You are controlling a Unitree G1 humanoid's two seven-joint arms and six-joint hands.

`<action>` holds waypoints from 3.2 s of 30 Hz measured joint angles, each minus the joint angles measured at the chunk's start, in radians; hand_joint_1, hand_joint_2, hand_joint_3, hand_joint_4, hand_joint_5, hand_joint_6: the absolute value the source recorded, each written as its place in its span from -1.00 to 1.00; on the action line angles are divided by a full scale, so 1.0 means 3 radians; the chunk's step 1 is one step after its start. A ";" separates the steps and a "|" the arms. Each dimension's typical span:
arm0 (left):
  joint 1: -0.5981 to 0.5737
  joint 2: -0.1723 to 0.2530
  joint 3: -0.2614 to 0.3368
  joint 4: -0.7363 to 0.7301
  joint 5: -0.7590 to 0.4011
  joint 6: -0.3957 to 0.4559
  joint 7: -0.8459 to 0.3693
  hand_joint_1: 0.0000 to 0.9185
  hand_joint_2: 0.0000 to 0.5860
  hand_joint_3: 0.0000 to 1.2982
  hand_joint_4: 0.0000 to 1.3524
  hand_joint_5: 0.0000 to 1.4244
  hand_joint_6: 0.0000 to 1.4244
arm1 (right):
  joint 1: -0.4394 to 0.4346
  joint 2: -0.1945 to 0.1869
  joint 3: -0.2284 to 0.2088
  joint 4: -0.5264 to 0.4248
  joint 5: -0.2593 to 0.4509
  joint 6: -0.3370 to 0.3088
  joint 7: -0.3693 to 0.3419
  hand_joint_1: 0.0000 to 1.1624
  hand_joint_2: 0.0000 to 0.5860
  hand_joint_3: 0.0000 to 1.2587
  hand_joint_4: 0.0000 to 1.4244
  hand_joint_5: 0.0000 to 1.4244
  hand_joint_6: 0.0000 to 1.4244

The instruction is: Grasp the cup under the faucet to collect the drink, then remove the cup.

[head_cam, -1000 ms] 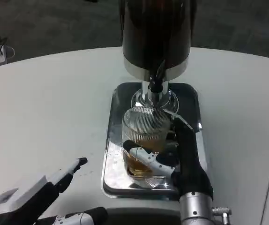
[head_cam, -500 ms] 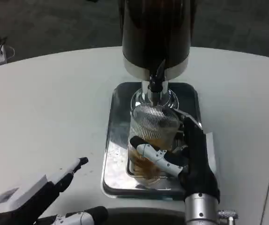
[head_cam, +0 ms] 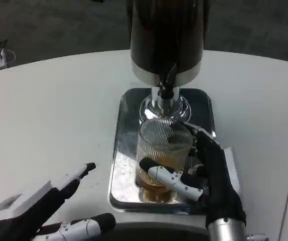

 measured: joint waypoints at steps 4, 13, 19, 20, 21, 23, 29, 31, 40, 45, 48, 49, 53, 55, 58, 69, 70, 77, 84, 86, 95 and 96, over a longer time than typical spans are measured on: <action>-0.0045 0.0000 -0.0034 0.0030 0.0001 -0.0002 0.0000 -1.00 -0.78 -0.97 -1.00 -1.00 -0.92 | 0.0104 -0.0021 -0.0001 -0.0094 -0.0003 0.0010 0.0109 0.70 -0.35 0.67 0.74 0.81 0.99; -0.0176 0.0000 -0.0094 0.0102 0.0011 -0.0040 0.0028 -1.00 -0.78 -0.97 -1.00 -1.00 -0.92 | 0.0550 -0.0097 -0.0025 -0.0617 0.0016 0.0025 0.0444 0.70 -0.35 0.66 0.75 0.81 0.99; -0.0305 -0.0003 -0.0211 0.0125 0.0088 -0.0063 0.0065 -1.00 -0.78 -0.97 -1.00 -1.00 -0.92 | 0.0818 -0.0230 -0.0098 -0.1097 0.0019 0.0034 0.0678 0.69 -0.35 0.66 0.73 0.81 0.99; -0.0310 -0.0005 -0.0221 0.0126 0.0089 -0.0067 0.0066 -1.00 -0.78 -0.97 -1.00 -1.00 -0.92 | 0.0847 -0.0248 -0.0116 -0.1149 0.0022 0.0037 0.0702 0.69 -0.35 0.66 0.73 0.81 0.99; -0.0315 -0.0007 -0.0230 0.0125 0.0103 -0.0071 0.0067 -1.00 -0.78 -0.97 -1.00 -1.00 -0.92 | 0.0882 -0.0265 -0.0136 -0.1201 0.0030 0.0040 0.0730 0.69 -0.35 0.66 0.73 0.81 0.99; -0.0327 -0.0015 -0.0251 0.0125 0.0108 -0.0084 0.0075 -1.00 -0.78 -0.98 -1.00 -1.00 -0.92 | 0.0987 -0.0328 -0.0187 -0.1351 0.0048 0.0068 0.0820 0.69 -0.35 0.66 0.73 0.81 0.99; -0.0345 -0.0031 -0.0341 0.0077 0.0126 -0.0123 0.0086 -1.00 -0.78 -0.98 -1.00 -1.00 -0.93 | 0.1265 -0.0537 -0.0347 -0.1749 0.0101 0.0088 0.1080 0.69 -0.35 0.65 0.73 0.81 0.99; -0.0345 -0.0035 -0.0359 0.0022 0.0133 -0.0151 0.0087 -1.00 -0.78 -0.99 -1.00 -1.00 -0.93 | 0.1354 -0.0629 -0.0441 -0.1921 0.0121 0.0095 0.1185 0.69 -0.35 0.65 0.73 0.81 0.97; -0.0295 -0.0088 -0.0440 -0.0255 0.0247 -0.0164 0.0087 -1.00 -0.80 -1.00 -1.00 -1.00 -0.97 | 0.1512 -0.0806 -0.0802 -0.2369 0.0258 0.0101 0.1424 0.70 -0.35 0.64 0.73 0.81 0.96; -0.0190 -0.0115 -0.0442 -0.0418 0.0267 -0.0171 0.0087 -1.00 -0.80 -1.00 -1.00 -1.00 -0.99 | 0.1561 -0.0890 -0.0925 -0.2521 0.0344 0.0124 0.1549 0.70 -0.35 0.63 0.73 0.80 0.96; -0.0083 -0.0117 -0.0438 -0.0535 0.0318 -0.0177 0.0087 -1.00 -0.80 -1.00 -1.00 -1.00 -1.00 | 0.1604 -0.0920 -0.0959 -0.2629 0.0367 0.0125 0.1609 0.70 -0.35 0.63 0.73 0.79 0.96; -0.0050 -0.0118 -0.0431 -0.0577 0.0358 -0.0177 0.0087 -1.00 -0.80 -1.00 -1.00 -1.00 -1.00 | 0.1623 -0.0930 -0.0965 -0.2662 0.0370 0.0125 0.1630 0.70 -0.35 0.63 0.73 0.79 0.96; 0.0038 -0.0121 -0.0385 -0.0708 0.0509 -0.0177 0.0087 -1.00 -0.80 -1.00 -1.00 -1.00 -1.00 | 0.1697 -0.0946 -0.0971 -0.2755 0.0371 0.0124 0.1691 0.69 -0.36 0.63 0.73 0.79 0.96; 0.0055 -0.0123 -0.0353 -0.0757 0.0564 -0.0170 0.0087 -1.00 -0.80 -1.00 -1.00 -1.00 -1.00 | 0.1728 -0.0950 -0.0971 -0.2761 0.0368 0.0123 0.1709 0.70 -0.37 0.63 0.73 0.79 0.96; 0.0107 -0.0125 -0.0334 -0.0827 0.0681 -0.0153 0.0087 -1.00 -0.80 -1.00 -1.00 -1.00 -1.00 | 0.1814 -0.0962 -0.0950 -0.2803 0.0361 0.0111 0.1742 0.70 -0.38 0.63 0.73 0.79 0.96; 0.0380 -0.0112 -0.0208 -0.1077 0.1049 -0.0133 0.0028 -1.00 -0.78 -1.00 -1.00 -1.00 -1.00 | 0.2062 -0.1032 -0.0920 -0.3002 0.0339 -0.0041 0.1804 0.70 -0.41 0.61 0.71 0.79 0.96; 0.0420 -0.0110 -0.0200 -0.1106 0.1058 -0.0144 0.0011 -1.00 -0.78 -1.00 -1.00 -1.00 -1.00 | 0.2083 -0.1035 -0.0919 -0.3022 0.0337 -0.0059 0.1806 0.70 -0.41 0.61 0.71 0.79 0.96; 0.0540 -0.0110 -0.0165 -0.1173 0.1064 -0.0174 -0.0025 -1.00 -0.78 -1.00 -1.00 -1.00 -1.00 | 0.2172 -0.1043 -0.0918 -0.3101 0.0285 -0.0095 0.1811 0.70 -0.41 0.61 0.71 0.78 0.94; 0.0593 -0.0111 -0.0114 -0.1185 0.1062 -0.0177 -0.0050 -1.00 -0.78 -1.00 -1.00 -1.00 -1.00 | 0.2175 -0.1042 -0.0913 -0.3101 0.0258 -0.0097 0.1812 0.70 -0.41 0.61 0.71 0.78 0.94; 0.0605 -0.0112 -0.0113 -0.1185 0.1061 -0.0177 -0.0066 -1.00 -0.78 -1.00 -1.00 -1.00 -1.00 | 0.2174 -0.1041 -0.0906 -0.3101 0.0244 -0.0097 0.1812 0.70 -0.41 0.61 0.71 0.78 0.94; 0.0605 -0.0124 -0.0113 -0.1185 0.1060 -0.0177 -0.0118 -1.00 -0.78 -1.00 -1.00 -1.00 -1.00 | 0.2174 -0.1037 -0.0893 -0.3101 0.0229 -0.0097 0.1812 0.70 -0.41 0.61 0.69 0.77 0.94; 0.0606 -0.0125 -0.0114 -0.1185 0.1059 -0.0177 -0.0120 -1.00 -0.78 -1.00 -1.00 -1.00 -1.00 | 0.2174 -0.1037 -0.0893 -0.3101 0.0228 -0.0097 0.1812 0.70 -0.41 0.61 0.69 0.77 0.94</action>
